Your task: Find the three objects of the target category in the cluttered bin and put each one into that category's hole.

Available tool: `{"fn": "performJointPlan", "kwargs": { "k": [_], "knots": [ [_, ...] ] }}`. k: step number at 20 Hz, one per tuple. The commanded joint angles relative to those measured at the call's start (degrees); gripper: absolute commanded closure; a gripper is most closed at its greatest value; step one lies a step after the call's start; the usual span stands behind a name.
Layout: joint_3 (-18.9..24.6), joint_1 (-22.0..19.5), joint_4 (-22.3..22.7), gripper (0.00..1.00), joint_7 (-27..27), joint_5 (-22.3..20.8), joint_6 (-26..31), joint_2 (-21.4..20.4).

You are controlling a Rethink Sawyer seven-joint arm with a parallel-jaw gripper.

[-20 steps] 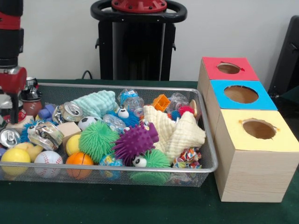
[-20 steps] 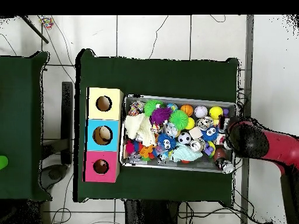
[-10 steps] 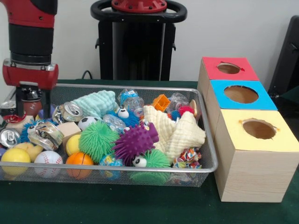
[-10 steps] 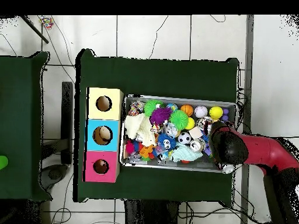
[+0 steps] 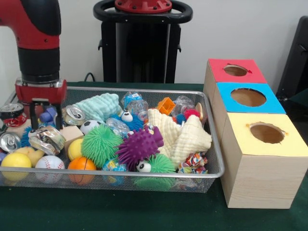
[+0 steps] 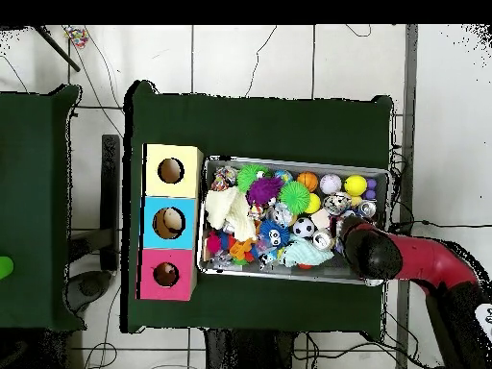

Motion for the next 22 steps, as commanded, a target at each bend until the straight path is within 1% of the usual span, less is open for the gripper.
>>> {"fn": "performJointPlan", "kwargs": {
  "k": [1, 4, 7, 9, 11, 16, 18, 20, 22],
  "knots": [
    [2.74, -4.63, -5.29, 0.0, -8.67, -7.44, -4.16, 12.85],
    [2.93, -6.97, -6.05, 0.0, -9.84, -8.69, -4.28, 15.03],
    [2.77, -7.42, -6.2, 0.0, -9.3, -8.74, -3.7, 14.7],
    [3.1, -7.42, -5.88, 0.0, -8.91, -8.08, -2.69, 13.51],
    [3.56, -7.31, -5.19, 0.0, -8.41, -6.86, -1.4, 11.39],
    [5.81, -5.95, -5.8, 0.0, -8.38, -1.84, 4.89, 5.89],
    [5.98, -5.24, -6.79, 0.0, -8.37, -0.77, 6.79, 4.76],
    [5.89, -4.59, -8.02, 0.0, -8.38, -0.52, 7.69, 4.76],
    [6.67, -4.57, -9.07, 0.0, -9.04, 0.08, 8.71, 4.98]
  ]
}}
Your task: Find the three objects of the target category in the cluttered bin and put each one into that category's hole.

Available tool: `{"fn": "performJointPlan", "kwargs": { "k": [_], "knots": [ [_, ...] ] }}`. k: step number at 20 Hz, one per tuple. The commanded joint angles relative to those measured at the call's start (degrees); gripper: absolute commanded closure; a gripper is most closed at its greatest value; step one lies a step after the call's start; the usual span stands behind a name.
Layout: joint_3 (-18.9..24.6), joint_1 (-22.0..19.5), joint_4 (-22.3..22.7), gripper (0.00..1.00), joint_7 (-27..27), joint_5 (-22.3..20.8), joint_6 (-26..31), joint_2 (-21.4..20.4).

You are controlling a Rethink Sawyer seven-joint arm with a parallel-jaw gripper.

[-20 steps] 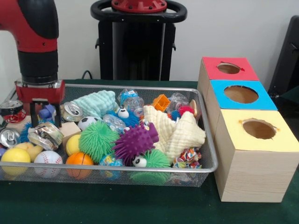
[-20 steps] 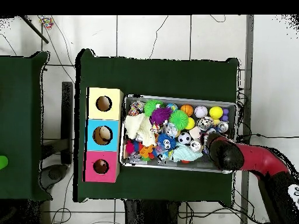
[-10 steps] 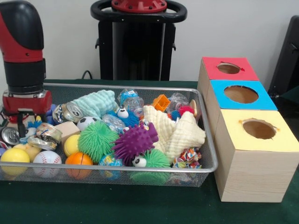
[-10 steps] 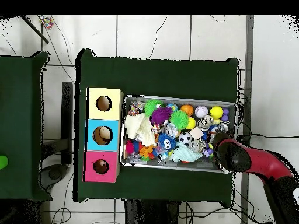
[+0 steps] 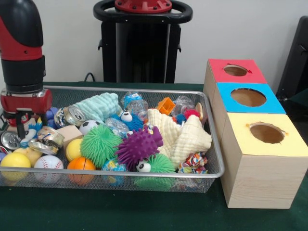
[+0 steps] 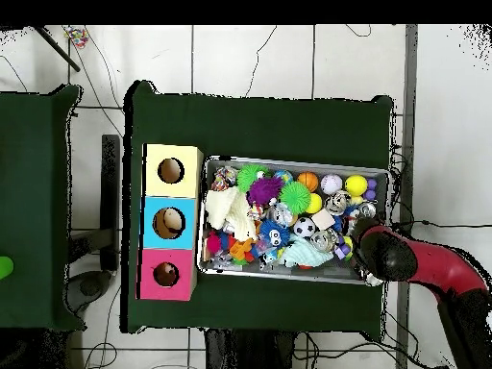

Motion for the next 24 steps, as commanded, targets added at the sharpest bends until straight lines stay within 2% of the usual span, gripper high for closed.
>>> {"fn": "performJointPlan", "kwargs": {
  "k": [1, 6, 11, 17, 20, 24],
  "knots": [
    [4.19, 1.15, -6.41, 0.0, -9.6, 2.09, 10.82, 0.21],
    [6.75, 0.66, -6.77, 0.0, -11.95, 5.43, 16.58, -3.45],
    [6.59, 1.69, -10.28, 0.0, -11.48, 4.83, 18.1, -2.03],
    [8.29, 1.06, -9.91, 0.0, -12.25, 7.03, 22.44, -6.41],
    [8.19, 1.13, -10.59, 0.0, -12.16, 5.91, 20.82, -4.97],
    [5.92, 3.78, -12.7, 0.0, -9.15, 2.36, 16.93, -2.44]
  ]
}}
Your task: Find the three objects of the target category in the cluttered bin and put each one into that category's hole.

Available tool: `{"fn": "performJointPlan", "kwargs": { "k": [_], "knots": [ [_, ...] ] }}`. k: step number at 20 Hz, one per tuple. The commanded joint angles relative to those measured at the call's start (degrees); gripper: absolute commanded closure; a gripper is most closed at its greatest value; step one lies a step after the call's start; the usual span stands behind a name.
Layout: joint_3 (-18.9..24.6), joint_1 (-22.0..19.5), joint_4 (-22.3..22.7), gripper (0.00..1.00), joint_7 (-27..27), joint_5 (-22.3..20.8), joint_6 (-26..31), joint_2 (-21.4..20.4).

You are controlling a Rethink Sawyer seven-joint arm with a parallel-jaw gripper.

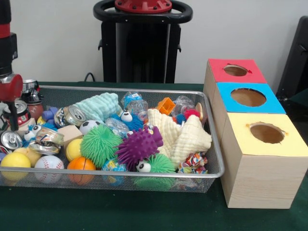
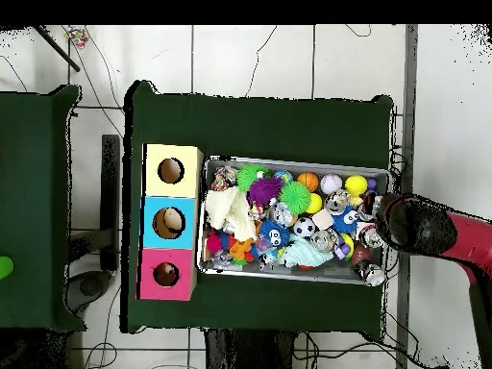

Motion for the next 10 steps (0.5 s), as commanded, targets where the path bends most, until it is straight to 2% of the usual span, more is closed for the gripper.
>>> {"fn": "performJointPlan", "kwargs": {
  "k": [1, 8, 10],
  "knots": [
    [1.03, 3.79, -4.58, 0.0, -8.12, -3.12, 1.77, 2.02],
    [-2.97, 8.17, -0.81, 0.0, -1.17, -4.18, -0.13, -1.19],
    [-4.23, 9.69, -1.26, 0.0, 0.11, -4.64, -0.21, -1.03]
  ]
}}
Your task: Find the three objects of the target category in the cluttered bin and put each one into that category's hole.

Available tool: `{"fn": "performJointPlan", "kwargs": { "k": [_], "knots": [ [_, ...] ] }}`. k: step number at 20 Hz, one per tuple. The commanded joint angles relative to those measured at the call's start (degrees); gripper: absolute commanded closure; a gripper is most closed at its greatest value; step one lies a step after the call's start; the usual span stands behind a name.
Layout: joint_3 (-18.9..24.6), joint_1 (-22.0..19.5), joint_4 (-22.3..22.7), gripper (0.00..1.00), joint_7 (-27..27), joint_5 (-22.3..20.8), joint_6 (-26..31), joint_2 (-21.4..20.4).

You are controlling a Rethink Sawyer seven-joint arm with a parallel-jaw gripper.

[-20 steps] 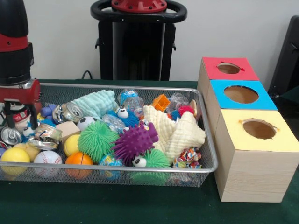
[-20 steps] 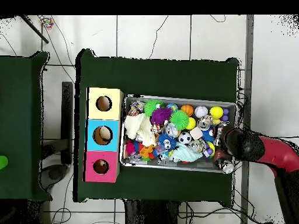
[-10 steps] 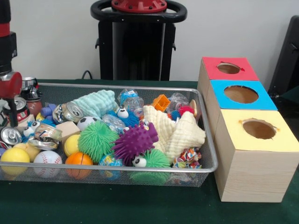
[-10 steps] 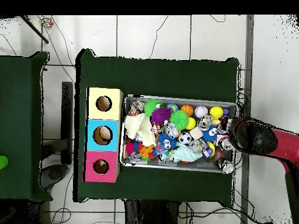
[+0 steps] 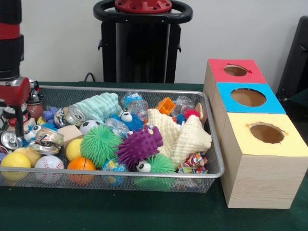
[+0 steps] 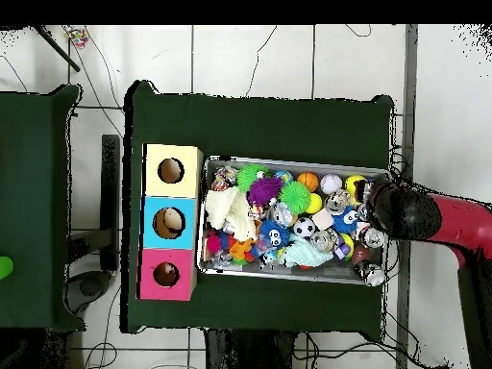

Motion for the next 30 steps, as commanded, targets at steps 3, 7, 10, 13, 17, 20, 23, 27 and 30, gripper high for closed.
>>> {"fn": "performJointPlan", "kwargs": {
  "k": [3, 7, 10, 13, 17, 20, 23, 27, 30],
  "knots": [
    [-3.75, 5.55, 0.12, 0.0, 0.75, -3.19, -0.49, 0.24],
    [-4.09, 5.89, 0.91, 0.0, 0.83, -2.67, -1.46, 0.36],
    [-3.04, 4.75, 0.15, 0.0, -1.29, -2.1, -1.75, 3.96],
    [-2.64, 3.47, -2.54, 0.0, -3.14, -2.89, -2.93, 10.24],
    [-1.65, 1.57, -4.25, 0.0, -4.33, -4.47, -7.56, 14.58],
    [-1.34, 0.47, -2.73, 0.0, -5.17, -4.06, -7.76, 13.41],
    [-2.35, -0.38, -2.12, 0.0, -5.48, -4.25, -7.65, 13.63],
    [-2.36, -1.98, -1.28, 0.0, -5.15, -5.49, -11.79, 14.16],
    [-2.22, -3.33, 1.53, 0.0, -4.63, -5.89, -13.65, 11.98]
  ]
}}
